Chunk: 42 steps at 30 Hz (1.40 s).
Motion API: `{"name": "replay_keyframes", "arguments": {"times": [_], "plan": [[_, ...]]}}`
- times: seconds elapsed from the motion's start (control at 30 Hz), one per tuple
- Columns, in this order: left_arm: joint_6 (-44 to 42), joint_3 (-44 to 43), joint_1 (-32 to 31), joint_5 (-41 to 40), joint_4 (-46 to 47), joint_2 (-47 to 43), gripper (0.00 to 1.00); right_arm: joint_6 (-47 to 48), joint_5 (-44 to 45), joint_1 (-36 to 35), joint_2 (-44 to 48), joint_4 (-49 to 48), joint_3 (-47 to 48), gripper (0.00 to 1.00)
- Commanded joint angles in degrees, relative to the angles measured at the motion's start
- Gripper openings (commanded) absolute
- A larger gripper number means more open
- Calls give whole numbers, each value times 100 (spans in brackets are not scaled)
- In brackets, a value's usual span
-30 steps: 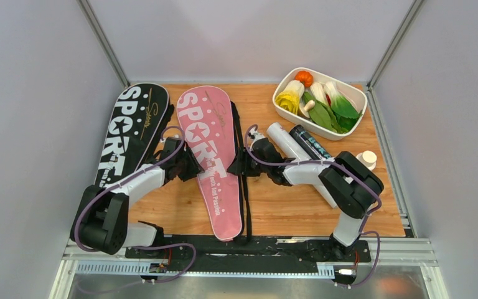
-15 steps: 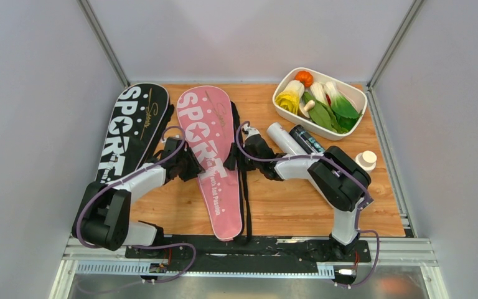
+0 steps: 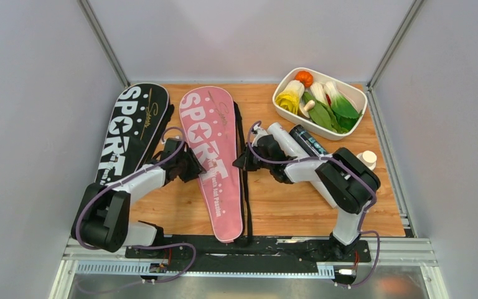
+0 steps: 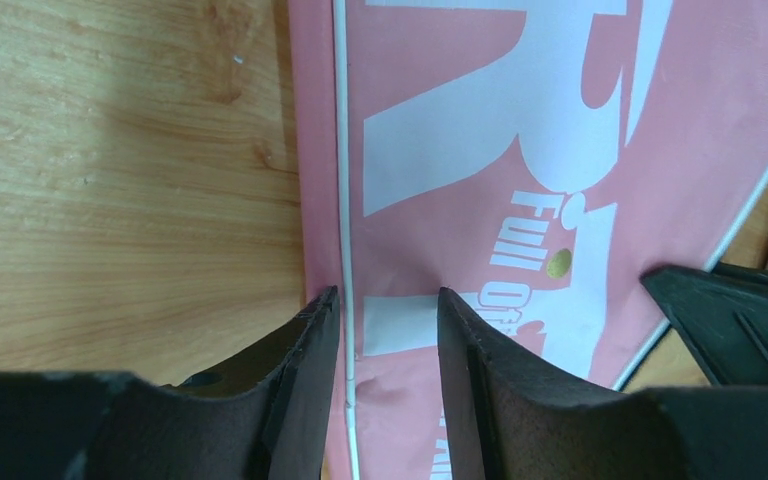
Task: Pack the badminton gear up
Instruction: Adjust the racket bag at the center of the board.
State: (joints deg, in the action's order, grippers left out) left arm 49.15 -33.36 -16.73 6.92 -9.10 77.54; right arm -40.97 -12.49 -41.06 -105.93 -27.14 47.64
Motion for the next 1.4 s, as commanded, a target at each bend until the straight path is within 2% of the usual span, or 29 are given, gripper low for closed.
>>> {"name": "replay_keyframes", "arguments": {"times": [0.0,0.13,0.23,0.33,0.5,0.6,0.7,0.83,0.97,1.17,1.37], "plan": [[-199,-549,56,-363,-705,-466,49,1132,244,-234,1012,874,388,0],[-392,-1512,267,-580,-1297,-853,54,2142,1122,-529,1440,2285,1087,0],[-309,-2377,544,-571,-1502,-838,56,2741,1777,-811,1532,3325,1714,0],[-295,-3088,740,-741,-1740,-653,64,3276,2543,-1172,1493,3979,2316,0],[-6,-4208,1417,-737,-1993,-299,67,3943,4218,-1894,1398,4569,2861,0],[375,-4708,1958,-32,-2153,145,66,4485,4702,-2117,1319,4598,3104,0],[469,-5179,2164,362,-2221,509,65,5042,5216,-2232,1177,4620,3337,0],[424,-5268,2213,226,-2163,789,64,5914,6022,-2558,964,4600,3646,0],[593,-5155,2311,-3,-2281,879,64,6578,6952,-3344,805,4299,3501,0],[522,-5260,2386,4,-2544,1026,64,6443,7555,-4426,91,4105,2921,0],[471,-4407,2451,279,-2218,875,68,6083,7784,-4994,-939,4138,2895,0]]}}
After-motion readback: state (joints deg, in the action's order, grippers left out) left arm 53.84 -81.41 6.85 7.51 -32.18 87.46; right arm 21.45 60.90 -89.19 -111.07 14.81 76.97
